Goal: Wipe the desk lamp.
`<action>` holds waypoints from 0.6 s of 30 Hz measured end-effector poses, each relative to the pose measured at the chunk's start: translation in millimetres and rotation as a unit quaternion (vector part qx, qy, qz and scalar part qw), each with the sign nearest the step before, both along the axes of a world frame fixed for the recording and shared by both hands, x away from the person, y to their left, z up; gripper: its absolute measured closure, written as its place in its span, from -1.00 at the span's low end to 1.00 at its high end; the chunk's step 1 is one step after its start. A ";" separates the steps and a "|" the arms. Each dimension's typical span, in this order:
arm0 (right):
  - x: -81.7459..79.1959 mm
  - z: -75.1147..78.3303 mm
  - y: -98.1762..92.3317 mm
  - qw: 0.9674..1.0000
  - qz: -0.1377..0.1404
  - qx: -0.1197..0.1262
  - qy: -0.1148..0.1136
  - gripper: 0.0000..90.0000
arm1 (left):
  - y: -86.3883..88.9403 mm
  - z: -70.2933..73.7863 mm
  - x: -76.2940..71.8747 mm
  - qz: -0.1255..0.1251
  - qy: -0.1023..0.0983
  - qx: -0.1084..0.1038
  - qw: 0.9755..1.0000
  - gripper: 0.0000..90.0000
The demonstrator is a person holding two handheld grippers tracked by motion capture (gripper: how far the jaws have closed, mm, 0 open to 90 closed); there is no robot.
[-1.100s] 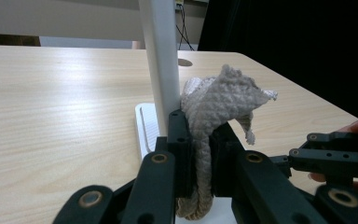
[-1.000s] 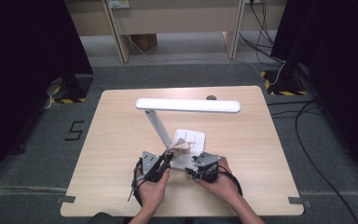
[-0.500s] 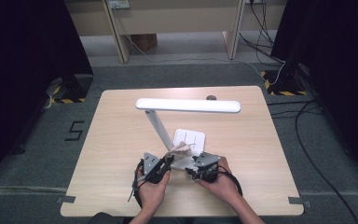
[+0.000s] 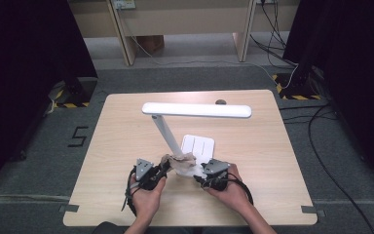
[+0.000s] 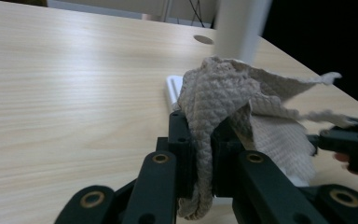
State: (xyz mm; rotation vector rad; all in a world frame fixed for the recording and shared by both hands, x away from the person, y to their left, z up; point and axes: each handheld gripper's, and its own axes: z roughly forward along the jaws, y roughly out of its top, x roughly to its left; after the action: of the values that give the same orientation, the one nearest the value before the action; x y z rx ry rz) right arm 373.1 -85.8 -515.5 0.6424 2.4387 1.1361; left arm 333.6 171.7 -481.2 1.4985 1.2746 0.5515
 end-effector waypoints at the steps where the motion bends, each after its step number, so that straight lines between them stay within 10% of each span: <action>1: 0.0 0.0 0.0 1.000 0.000 0.000 0.000 0.02 | 4.4 2.7 0.9 0.005 -0.002 -0.003 1.000 0.81; 10: -0.3 -0.1 0.2 1.000 -0.001 0.000 0.000 0.02 | 41.7 36.7 17.6 0.049 -0.028 -0.001 0.998 0.81; 18: -0.2 -0.1 0.1 1.000 0.000 0.000 0.000 0.02 | 41.4 84.4 25.6 0.044 -0.095 -0.032 0.994 0.81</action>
State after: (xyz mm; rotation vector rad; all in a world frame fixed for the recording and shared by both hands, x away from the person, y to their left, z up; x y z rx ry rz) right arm 372.9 -85.7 -515.5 0.6435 2.4386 1.1359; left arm 359.2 213.1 -396.8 1.3092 1.2027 0.6884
